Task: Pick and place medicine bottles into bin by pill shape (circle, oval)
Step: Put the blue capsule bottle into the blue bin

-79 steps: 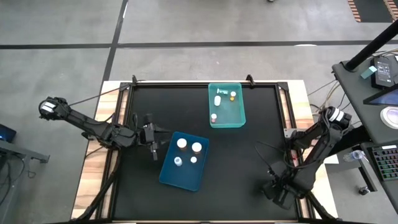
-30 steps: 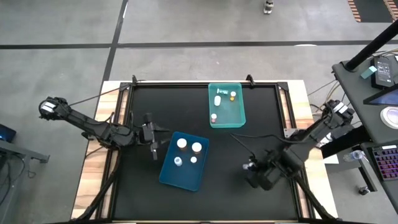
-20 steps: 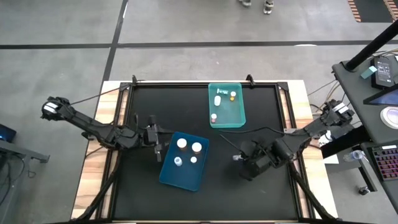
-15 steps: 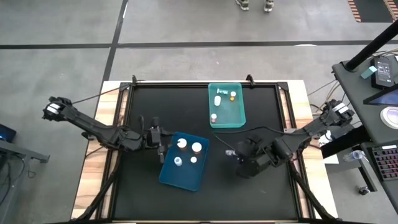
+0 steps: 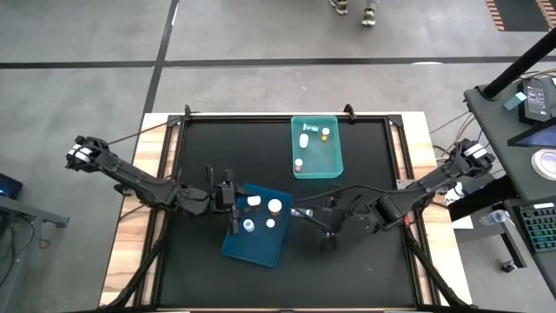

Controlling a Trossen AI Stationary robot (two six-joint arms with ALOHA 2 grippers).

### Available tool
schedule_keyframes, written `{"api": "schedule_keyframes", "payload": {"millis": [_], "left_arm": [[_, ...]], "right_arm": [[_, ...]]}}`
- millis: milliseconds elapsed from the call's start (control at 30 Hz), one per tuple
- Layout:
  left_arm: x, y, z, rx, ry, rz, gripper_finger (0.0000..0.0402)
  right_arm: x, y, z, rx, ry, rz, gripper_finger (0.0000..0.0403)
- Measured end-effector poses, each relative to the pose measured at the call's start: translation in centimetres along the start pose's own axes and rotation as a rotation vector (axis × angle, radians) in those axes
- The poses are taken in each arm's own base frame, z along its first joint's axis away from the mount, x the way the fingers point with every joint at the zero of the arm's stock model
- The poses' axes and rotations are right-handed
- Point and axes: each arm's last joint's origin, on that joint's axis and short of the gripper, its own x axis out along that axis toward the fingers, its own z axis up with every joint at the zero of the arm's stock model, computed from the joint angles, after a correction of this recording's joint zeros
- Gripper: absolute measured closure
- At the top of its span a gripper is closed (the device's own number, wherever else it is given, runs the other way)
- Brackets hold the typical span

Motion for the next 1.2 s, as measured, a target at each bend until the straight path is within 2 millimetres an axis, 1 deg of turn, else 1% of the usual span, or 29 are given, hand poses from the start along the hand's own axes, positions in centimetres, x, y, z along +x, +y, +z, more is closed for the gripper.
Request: {"api": "schedule_keyframes", "payload": {"millis": [100, 233, 333, 467, 533, 767, 933, 1033, 1200], "left_arm": [[0.4, -0.3, 0.5, -0.005, -0.008, -0.004, 0.0272], [0.7, -0.6, 1.0, -0.008, -0.012, -0.018, 0.0272], [0.7, -0.7, 1.3, -0.013, -0.019, -0.028, 0.0272], [0.7, -0.9, 1.9, -0.022, -0.034, -0.037, 0.0272], [0.6, -1.0, 2.2, -0.026, -0.041, -0.043, 0.0272], [0.6, -1.2, 2.9, -0.038, -0.061, -0.05, 0.0272], [0.6, -1.2, 3.0, -0.05, -0.062, -0.051, 0.0272], [0.6, -1.3, 2.9, -0.083, -0.057, -0.051, 0.0271], [0.7, -1.3, 2.8, -0.078, -0.046, -0.051, 0.027]], "right_arm": [[0.1, -0.1, 0.0, -0.03, -0.06, 0.001, 0.0291], [0.5, -0.6, -0.6, -0.042, -0.106, 0.026, 0.0288], [1.0, -1.0, -1.2, -0.032, -0.129, 0.041, 0.0285], [1.7, -1.7, -2.6, -0.014, -0.155, 0.06, 0.0289], [2.2, -2.2, -3.4, 0.001, -0.153, 0.071, 0.0289], [3.3, -3.9, -5.0, 0.096, -0.102, 0.028, 0.0287], [3.6, -4.2, -5.1, 0.117, -0.098, 0.061, 0.0289], [3.6, -4.3, -5.1, 0.151, -0.098, 0.065, 0.0287], [3.6, -4.2, -5.1, 0.19, -0.101, 0.067, 0.0289]]}}
